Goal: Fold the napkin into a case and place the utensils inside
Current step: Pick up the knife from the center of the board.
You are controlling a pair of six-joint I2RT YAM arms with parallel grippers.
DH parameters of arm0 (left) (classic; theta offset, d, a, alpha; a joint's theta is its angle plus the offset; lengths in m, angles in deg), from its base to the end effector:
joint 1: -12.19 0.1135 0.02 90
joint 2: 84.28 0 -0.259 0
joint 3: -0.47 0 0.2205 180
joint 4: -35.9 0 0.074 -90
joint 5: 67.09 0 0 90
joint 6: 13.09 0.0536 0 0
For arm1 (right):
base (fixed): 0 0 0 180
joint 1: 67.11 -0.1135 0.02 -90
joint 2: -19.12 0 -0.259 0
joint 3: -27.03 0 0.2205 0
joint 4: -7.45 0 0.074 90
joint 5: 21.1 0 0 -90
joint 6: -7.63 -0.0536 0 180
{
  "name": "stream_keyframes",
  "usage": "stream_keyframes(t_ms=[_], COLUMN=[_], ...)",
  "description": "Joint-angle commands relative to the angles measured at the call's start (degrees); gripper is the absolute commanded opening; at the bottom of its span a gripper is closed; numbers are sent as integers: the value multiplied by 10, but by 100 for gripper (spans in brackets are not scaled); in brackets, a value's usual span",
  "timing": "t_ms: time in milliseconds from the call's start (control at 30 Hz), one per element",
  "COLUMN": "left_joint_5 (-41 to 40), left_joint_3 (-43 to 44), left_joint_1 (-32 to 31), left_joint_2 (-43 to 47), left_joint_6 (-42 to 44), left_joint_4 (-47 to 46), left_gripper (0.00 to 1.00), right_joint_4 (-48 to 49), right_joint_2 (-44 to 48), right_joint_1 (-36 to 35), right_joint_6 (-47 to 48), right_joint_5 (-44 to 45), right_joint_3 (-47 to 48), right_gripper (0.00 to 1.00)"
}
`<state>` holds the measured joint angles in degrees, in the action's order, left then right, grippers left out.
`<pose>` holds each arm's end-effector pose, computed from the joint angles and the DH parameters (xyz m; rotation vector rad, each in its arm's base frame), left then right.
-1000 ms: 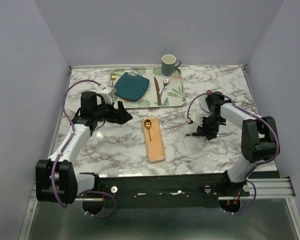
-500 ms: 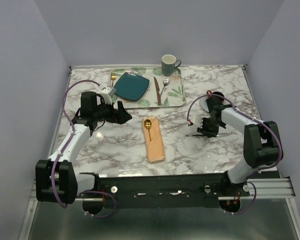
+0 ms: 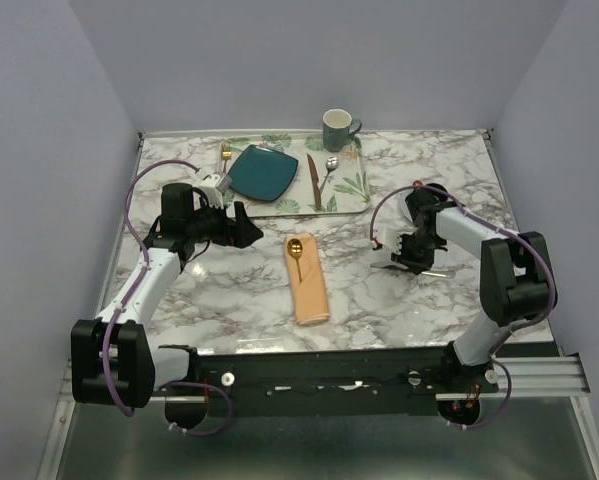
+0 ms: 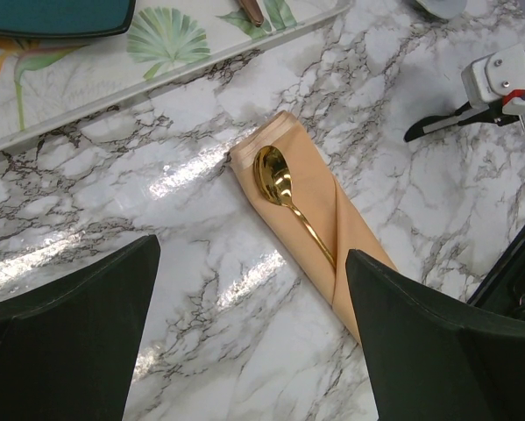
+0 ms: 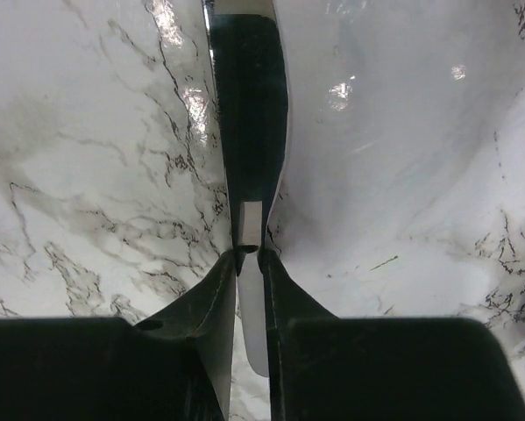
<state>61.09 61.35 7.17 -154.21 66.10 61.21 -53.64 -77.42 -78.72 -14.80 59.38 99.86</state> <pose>0.2409 -0.0544 0.2565 0.2792 2.1341 -0.8796 0.2557 0.0616 0.1558 -1.9076 2.2891 0.1556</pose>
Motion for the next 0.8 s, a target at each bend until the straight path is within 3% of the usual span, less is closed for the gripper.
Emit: stream_keyframes(t_ms=[0, 100, 267, 367, 400, 433, 633, 767], left_joint_5=[-6, -8, -14, -20, -21, -21, -21, -21], left_joint_3=[-3, -3, -10, -13, -13, -13, -12, -12], left_joint_1=[-3, -3, -4, -5, -4, -5, -6, -6], left_joint_2=[2, 3, 8, 9, 9, 8, 5, 3], left_joint_6=[1, 0, -6, -8, -9, -8, -10, -12], left_joint_4=[-2, -3, -8, -10, -11, -9, -14, -20], left_gripper=[99, 99, 99, 99, 99, 99, 99, 99], right_joint_4=[-14, -10, 31, 71, 76, 78, 50, -15], right_joint_2=[-71, -74, -66, -55, -54, -53, -8, 7], right_joint_1=[-7, -7, -10, -15, -16, -16, -16, -21], right_joint_6=[13, -10, -53, -74, -80, -84, -112, -210], right_joint_5=[-72, -68, -53, -35, -31, -29, -46, -91], right_joint_3=[-2, 5, -18, -48, -51, -52, -38, 42], right_gripper=[34, 39, 34, 18, 6, 1, 1, 1])
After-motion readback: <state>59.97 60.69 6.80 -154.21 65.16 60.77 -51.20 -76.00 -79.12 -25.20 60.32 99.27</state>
